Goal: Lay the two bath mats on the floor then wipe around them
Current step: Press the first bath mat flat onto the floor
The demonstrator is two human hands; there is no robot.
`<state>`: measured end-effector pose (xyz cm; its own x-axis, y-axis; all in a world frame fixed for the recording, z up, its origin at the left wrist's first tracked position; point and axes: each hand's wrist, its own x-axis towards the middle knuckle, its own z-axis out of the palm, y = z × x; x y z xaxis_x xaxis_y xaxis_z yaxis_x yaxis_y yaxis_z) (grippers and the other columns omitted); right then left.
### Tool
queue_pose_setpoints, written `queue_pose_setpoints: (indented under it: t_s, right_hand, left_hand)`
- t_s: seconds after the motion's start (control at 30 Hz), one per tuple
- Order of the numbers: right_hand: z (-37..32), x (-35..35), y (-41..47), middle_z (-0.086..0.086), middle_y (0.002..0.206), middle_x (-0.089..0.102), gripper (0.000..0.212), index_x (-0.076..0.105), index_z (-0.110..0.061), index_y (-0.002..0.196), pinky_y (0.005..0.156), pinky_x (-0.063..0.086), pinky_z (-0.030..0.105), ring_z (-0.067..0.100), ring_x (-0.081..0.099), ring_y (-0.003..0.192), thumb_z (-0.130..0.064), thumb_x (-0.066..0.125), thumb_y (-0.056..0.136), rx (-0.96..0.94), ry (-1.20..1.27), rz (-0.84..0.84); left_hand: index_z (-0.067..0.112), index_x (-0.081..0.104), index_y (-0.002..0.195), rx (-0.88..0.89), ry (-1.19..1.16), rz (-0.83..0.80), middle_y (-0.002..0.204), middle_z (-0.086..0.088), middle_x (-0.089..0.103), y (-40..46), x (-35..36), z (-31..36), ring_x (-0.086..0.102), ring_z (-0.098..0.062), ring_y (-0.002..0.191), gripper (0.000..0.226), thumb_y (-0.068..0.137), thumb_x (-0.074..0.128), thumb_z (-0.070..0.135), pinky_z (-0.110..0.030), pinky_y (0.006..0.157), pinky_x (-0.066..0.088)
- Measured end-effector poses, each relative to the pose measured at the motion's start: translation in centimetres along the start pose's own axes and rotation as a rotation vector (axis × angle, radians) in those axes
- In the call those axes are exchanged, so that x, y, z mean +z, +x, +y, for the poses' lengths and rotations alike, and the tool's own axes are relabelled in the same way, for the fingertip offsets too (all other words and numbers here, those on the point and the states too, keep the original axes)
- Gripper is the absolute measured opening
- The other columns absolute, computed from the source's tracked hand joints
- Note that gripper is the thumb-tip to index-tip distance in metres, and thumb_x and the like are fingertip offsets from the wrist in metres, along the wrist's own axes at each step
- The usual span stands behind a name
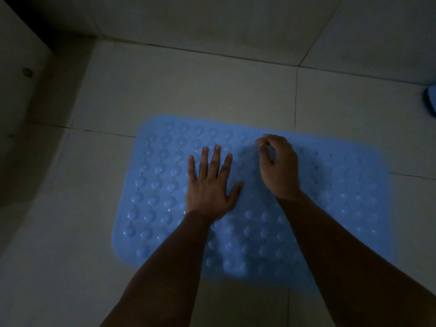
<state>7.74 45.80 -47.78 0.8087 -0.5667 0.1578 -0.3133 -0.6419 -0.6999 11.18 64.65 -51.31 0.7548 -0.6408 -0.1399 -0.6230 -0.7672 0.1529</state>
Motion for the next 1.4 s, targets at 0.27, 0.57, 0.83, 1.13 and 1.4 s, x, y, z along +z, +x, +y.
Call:
queue_pose_setpoints:
  t_s: [0.27, 0.57, 0.83, 1.13, 1.4]
  right_hand:
    - [-3.1, -2.1, -0.5, 0.005, 0.105, 0.071, 0.024, 0.074, -0.012, 0.101, 0.091, 0.048, 0.027, 0.021, 0.066, 0.101, -0.03, 0.059, 0.097, 0.05, 0.032, -0.114]
    - [-10.4, 4.5, -2.6, 0.015, 0.147, 0.051, 0.05, 0.055, -0.013, 0.14, 0.116, 0.035, 0.044, 0.033, 0.039, 0.144, -0.04, 0.044, 0.099, 0.025, -0.215, -0.465]
    - [-9.7, 11.4, -9.4, 0.015, 0.168, -0.016, 0.091, 0.003, -0.008, 0.161, 0.124, -0.004, 0.057, 0.029, -0.017, 0.155, -0.071, 0.018, 0.097, -0.011, -0.573, -0.435]
    - [-9.7, 12.1, -9.4, 0.015, 0.169, -0.007, 0.092, 0.006, -0.007, 0.161, 0.124, 0.002, 0.06, 0.029, -0.009, 0.157, -0.072, 0.019, 0.097, -0.015, -0.584, -0.393]
    - [-9.9, 11.9, -9.0, 0.011, 0.168, -0.019, 0.094, -0.005, -0.012, 0.161, 0.124, -0.006, 0.057, 0.024, -0.019, 0.155, -0.076, 0.013, 0.094, 0.028, -0.58, -0.472]
  left_hand:
    - [0.035, 0.006, 0.164, -0.023, -0.254, -0.321, 0.173, 0.001, -0.013, 1.3, -3.5, -0.8, -0.02, -0.025, 0.158, 0.085, 0.095, 0.022, 0.081, -0.059, 0.125, -0.011]
    - [0.02, 0.067, 0.13, -0.206, -0.277, 0.14, 0.13, -0.01, 0.069, -1.4, -7.9, -8.3, 0.054, -0.034, 0.136, 0.051, 0.093, 0.035, 0.035, -0.05, 0.106, 0.044]
    - [0.018, 0.062, 0.138, -0.224, -0.123, 0.187, 0.15, -0.008, 0.055, -4.4, -4.7, -11.6, 0.031, -0.032, 0.153, 0.05, 0.098, 0.037, 0.036, -0.054, 0.117, 0.034]
    - [0.021, 0.056, 0.145, -0.212, -0.088, 0.236, 0.159, -0.01, 0.045, -4.9, -2.8, -14.0, 0.02, -0.033, 0.157, 0.049, 0.104, 0.037, 0.04, -0.056, 0.125, 0.02]
    - [0.02, 0.055, 0.147, -0.251, -0.109, 0.218, 0.159, -0.01, 0.045, -5.8, -4.1, -14.2, 0.021, -0.034, 0.156, 0.054, 0.105, 0.03, 0.045, -0.059, 0.123, 0.023]
